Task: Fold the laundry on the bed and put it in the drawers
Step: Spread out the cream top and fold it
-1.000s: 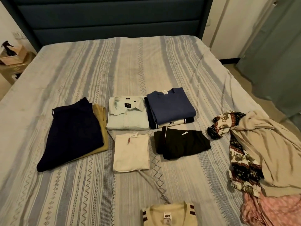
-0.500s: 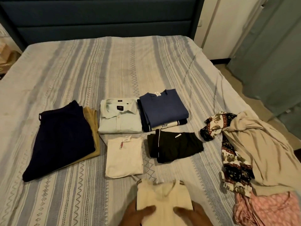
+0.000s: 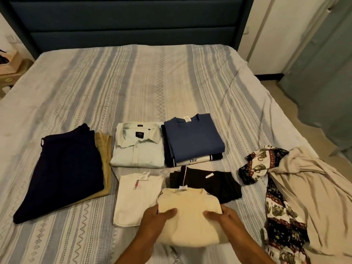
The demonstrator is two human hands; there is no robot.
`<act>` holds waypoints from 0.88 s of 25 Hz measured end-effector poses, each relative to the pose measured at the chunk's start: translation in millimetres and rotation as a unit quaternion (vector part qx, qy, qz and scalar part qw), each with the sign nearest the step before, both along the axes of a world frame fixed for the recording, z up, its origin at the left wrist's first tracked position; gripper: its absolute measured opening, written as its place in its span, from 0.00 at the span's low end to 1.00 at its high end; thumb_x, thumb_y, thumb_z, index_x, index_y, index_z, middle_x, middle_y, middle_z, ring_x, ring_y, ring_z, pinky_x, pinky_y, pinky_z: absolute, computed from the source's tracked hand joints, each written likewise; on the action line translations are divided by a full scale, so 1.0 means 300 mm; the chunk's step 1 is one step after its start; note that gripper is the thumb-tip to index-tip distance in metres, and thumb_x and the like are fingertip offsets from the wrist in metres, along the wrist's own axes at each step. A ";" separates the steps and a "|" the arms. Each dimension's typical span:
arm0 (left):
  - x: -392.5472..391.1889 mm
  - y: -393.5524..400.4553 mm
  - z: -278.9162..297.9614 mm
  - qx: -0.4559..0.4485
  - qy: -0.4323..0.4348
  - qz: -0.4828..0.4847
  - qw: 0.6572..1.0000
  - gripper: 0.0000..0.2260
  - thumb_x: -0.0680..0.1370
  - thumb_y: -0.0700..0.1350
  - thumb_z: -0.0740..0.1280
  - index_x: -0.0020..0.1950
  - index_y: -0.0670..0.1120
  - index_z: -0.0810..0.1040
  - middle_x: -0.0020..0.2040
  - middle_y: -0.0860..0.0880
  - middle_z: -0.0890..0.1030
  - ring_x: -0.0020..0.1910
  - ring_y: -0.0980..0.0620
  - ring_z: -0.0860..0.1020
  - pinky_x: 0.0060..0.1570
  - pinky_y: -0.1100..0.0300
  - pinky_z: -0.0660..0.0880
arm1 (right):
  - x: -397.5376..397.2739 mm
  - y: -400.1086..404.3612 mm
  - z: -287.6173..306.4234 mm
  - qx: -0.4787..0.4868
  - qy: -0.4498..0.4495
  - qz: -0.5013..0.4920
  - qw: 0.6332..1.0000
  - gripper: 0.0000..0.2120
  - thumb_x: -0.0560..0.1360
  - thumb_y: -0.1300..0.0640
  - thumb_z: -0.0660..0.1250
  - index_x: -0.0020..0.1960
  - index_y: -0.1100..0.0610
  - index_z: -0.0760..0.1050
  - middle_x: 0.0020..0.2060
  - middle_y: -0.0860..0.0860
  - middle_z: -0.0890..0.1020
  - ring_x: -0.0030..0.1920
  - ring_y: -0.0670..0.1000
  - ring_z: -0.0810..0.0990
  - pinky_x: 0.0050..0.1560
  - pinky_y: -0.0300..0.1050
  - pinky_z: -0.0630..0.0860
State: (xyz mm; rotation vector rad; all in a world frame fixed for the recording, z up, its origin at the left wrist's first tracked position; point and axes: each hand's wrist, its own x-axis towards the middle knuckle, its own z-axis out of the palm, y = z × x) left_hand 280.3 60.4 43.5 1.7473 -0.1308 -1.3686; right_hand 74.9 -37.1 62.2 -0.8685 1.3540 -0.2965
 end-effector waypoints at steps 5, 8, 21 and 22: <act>0.041 -0.178 0.172 -0.039 0.004 0.005 0.999 0.13 0.76 0.42 0.77 0.60 0.48 0.84 0.51 0.50 0.88 0.52 0.47 0.84 0.45 0.55 0.79 | 0.022 -0.187 0.135 -0.027 -0.018 0.043 0.999 0.20 0.67 0.56 0.80 0.59 0.53 0.83 0.48 0.52 0.89 0.53 0.60 0.86 0.56 0.61 0.83; 0.106 -0.389 0.353 -0.130 -0.036 0.017 0.991 0.11 0.76 0.43 0.76 0.58 0.49 0.84 0.50 0.53 0.88 0.52 0.49 0.85 0.53 0.52 0.81 | 0.096 -0.413 0.311 -0.119 -0.053 0.040 0.991 0.18 0.71 0.56 0.78 0.60 0.54 0.82 0.50 0.52 0.88 0.53 0.59 0.86 0.56 0.60 0.83; -0.005 -0.231 -0.267 0.038 -0.004 -0.098 0.994 0.12 0.79 0.45 0.74 0.61 0.51 0.80 0.51 0.50 0.86 0.51 0.49 0.84 0.48 0.52 0.79 | -0.282 -0.231 -0.515 0.143 0.104 0.050 0.983 0.31 0.63 0.48 0.85 0.58 0.62 0.79 0.38 0.56 0.85 0.42 0.56 0.80 0.45 0.47 0.77; -0.019 -0.148 -0.322 0.020 -0.060 -0.141 0.988 0.11 0.78 0.44 0.75 0.59 0.52 0.81 0.49 0.53 0.87 0.50 0.52 0.84 0.51 0.53 0.80 | -0.356 -0.149 -0.634 0.159 0.073 0.071 0.982 0.43 0.44 0.44 0.90 0.53 0.58 0.80 0.33 0.53 0.84 0.42 0.52 0.78 0.45 0.43 0.75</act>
